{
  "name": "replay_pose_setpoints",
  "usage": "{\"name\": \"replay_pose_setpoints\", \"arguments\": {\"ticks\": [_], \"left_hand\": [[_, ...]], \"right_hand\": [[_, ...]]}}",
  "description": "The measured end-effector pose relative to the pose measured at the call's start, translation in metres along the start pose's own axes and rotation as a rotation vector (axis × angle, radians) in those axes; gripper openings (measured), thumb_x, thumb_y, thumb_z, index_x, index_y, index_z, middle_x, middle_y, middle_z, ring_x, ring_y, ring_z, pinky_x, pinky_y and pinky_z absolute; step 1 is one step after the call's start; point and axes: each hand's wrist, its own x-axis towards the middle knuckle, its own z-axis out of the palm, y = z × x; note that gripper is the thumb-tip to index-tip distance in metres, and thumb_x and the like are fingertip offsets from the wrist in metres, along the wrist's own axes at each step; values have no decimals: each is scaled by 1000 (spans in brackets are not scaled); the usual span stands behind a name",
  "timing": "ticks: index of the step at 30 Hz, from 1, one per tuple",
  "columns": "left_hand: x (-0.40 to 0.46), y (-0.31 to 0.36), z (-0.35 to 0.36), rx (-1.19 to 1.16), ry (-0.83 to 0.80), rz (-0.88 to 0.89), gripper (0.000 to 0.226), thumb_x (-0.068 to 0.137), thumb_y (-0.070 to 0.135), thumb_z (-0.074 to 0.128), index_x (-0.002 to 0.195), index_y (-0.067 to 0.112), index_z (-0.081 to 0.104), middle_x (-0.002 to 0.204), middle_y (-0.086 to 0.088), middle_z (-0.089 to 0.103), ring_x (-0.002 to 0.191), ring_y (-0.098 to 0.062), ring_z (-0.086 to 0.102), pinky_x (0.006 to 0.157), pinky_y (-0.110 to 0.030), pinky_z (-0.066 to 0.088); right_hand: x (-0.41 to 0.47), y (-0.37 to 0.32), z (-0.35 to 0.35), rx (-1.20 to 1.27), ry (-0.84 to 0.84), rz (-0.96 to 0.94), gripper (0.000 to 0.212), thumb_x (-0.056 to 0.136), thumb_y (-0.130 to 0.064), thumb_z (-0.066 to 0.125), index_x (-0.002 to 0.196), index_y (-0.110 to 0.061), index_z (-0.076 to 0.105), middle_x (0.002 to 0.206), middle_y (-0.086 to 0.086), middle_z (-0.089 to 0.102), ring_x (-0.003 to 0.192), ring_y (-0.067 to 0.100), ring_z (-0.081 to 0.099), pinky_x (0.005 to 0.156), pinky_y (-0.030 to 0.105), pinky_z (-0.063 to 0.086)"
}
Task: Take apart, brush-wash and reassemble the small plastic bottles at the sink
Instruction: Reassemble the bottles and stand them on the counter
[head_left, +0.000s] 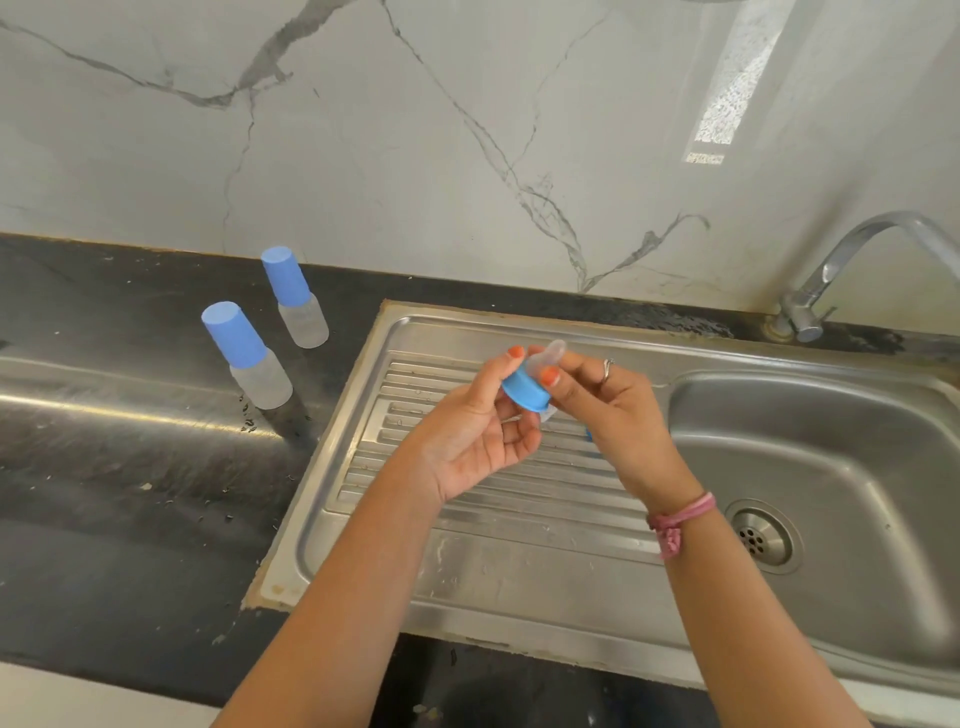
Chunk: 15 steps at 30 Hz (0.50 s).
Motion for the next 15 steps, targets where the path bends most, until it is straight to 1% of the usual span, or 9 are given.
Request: {"name": "replay_pose_setpoints", "arguments": {"ticks": [1, 2, 4, 5, 6, 7, 9, 12, 15], "left_hand": [[1, -2, 2, 43, -24, 37, 43, 78, 48, 65, 113, 24, 71, 94, 0, 63, 76, -7, 54, 74, -24, 50], [2, -5, 6, 88, -37, 80, 42, 77, 50, 63, 113, 29, 72, 97, 4, 64, 83, -7, 55, 81, -25, 47], [4, -13, 10, 116, -28, 136, 37, 78, 48, 62, 111, 36, 73, 101, 11, 66, 97, -7, 55, 91, -28, 41], [5, -17, 12, 101, -21, 142, 35, 79, 47, 61, 110, 36, 73, 103, 11, 67, 101, -8, 55, 95, -29, 40], [6, -20, 12, 79, -15, 135, 35, 80, 46, 60, 109, 33, 74, 105, 9, 68, 102, -10, 57, 96, -30, 40], [7, -21, 12, 55, -5, 119, 34, 80, 44, 60, 107, 28, 75, 103, 5, 69, 101, -11, 59, 96, -31, 42], [10, -21, 12, 18, 19, 93, 38, 79, 41, 63, 108, 18, 71, 99, -2, 69, 94, -13, 63, 90, -29, 47], [13, -21, 16, 1, 24, 103, 46, 78, 35, 66, 116, 7, 65, 101, -6, 69, 92, -15, 65, 83, -25, 52], [17, -23, 24, -52, 46, 121, 39, 86, 28, 63, 117, 4, 64, 98, -9, 68, 91, -17, 64, 88, -29, 50]], "right_hand": [[-1, 2, 1, 18, 50, -6, 31, 87, -25, 66, 111, -7, 70, 110, 9, 72, 107, 27, 66, 94, 35, 52], [-1, 3, 2, 33, 88, -6, 30, 86, -27, 67, 108, -7, 70, 106, 9, 73, 101, 26, 68, 90, 34, 53], [-1, 2, 0, 23, 109, -13, 28, 83, -25, 66, 103, -5, 68, 96, 3, 75, 90, 15, 70, 78, 24, 54], [-1, 1, -2, 10, 108, -12, 28, 81, -25, 66, 102, -5, 67, 93, 1, 75, 87, 12, 70, 75, 21, 53], [-2, 0, -4, 5, 104, -7, 30, 80, -25, 65, 103, -5, 65, 95, 1, 75, 89, 12, 71, 76, 21, 54], [-2, 0, -6, 8, 97, -1, 33, 81, -25, 63, 108, -5, 65, 101, 3, 74, 94, 14, 70, 81, 23, 55], [-2, -1, -10, 6, 76, -11, 35, 86, -25, 59, 114, -5, 65, 114, 8, 71, 104, 18, 67, 89, 27, 53], [-3, 4, -9, -23, 122, -73, 28, 95, -25, 53, 110, -8, 69, 111, 3, 72, 103, 19, 67, 91, 30, 52], [-3, 9, 0, 46, 250, -117, 26, 98, -23, 49, 99, -11, 72, 107, 1, 73, 98, 19, 67, 88, 33, 53]]}}
